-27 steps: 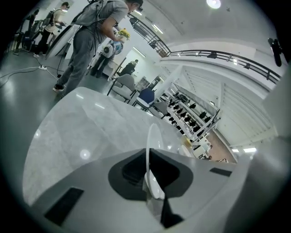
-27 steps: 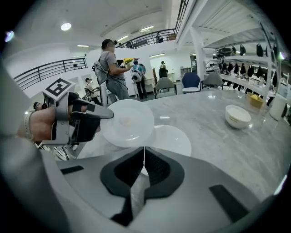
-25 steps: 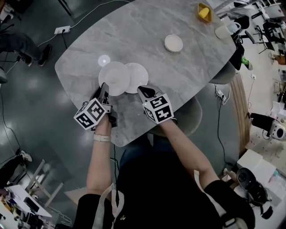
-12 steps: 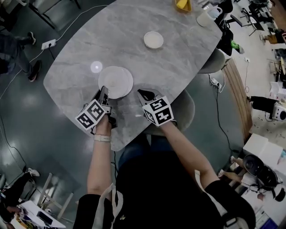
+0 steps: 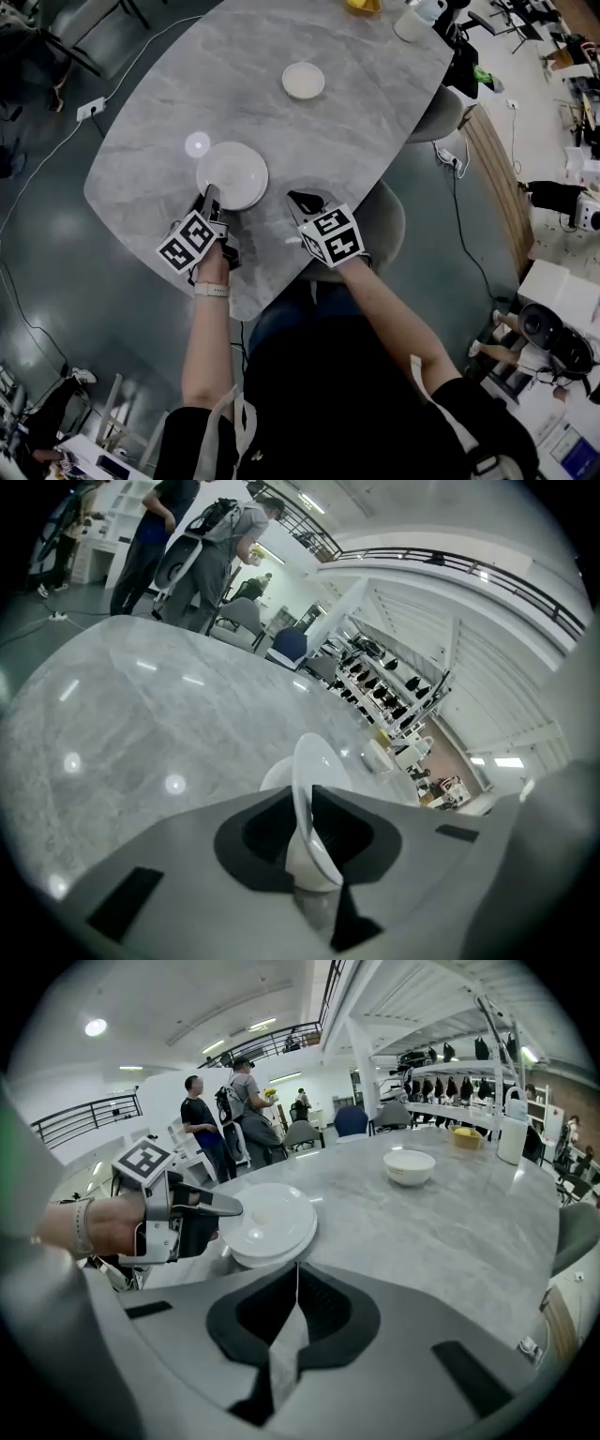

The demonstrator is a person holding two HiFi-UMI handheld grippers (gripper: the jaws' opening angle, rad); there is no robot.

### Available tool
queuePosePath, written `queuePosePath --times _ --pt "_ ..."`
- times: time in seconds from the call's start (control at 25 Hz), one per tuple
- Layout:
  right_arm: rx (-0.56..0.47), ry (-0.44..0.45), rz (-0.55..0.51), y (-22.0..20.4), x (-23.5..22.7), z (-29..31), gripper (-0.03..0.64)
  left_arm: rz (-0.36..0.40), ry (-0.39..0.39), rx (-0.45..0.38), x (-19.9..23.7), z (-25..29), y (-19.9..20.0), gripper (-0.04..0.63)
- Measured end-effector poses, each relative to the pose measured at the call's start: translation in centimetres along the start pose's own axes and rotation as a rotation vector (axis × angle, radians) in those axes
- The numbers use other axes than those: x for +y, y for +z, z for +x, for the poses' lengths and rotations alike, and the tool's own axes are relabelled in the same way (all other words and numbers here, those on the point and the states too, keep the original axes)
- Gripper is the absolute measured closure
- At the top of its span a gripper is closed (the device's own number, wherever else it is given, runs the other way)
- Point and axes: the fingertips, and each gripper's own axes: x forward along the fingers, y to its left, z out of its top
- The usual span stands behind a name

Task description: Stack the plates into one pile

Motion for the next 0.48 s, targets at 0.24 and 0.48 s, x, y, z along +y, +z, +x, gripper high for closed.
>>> queuePosePath --times 0.24,0.48 --pt "-0.002 -0.011 0.023 -0.5 -0.6 0.1 0.600 0.156 0.064 0.047 0.3 0.6 -0.6 0.509" --pt "-0.007 -0.025 0.033 -0.7 -0.8 -0.1 0.601 0.334 0.123 0.111 0.3 1.1 -1.6 0.435"
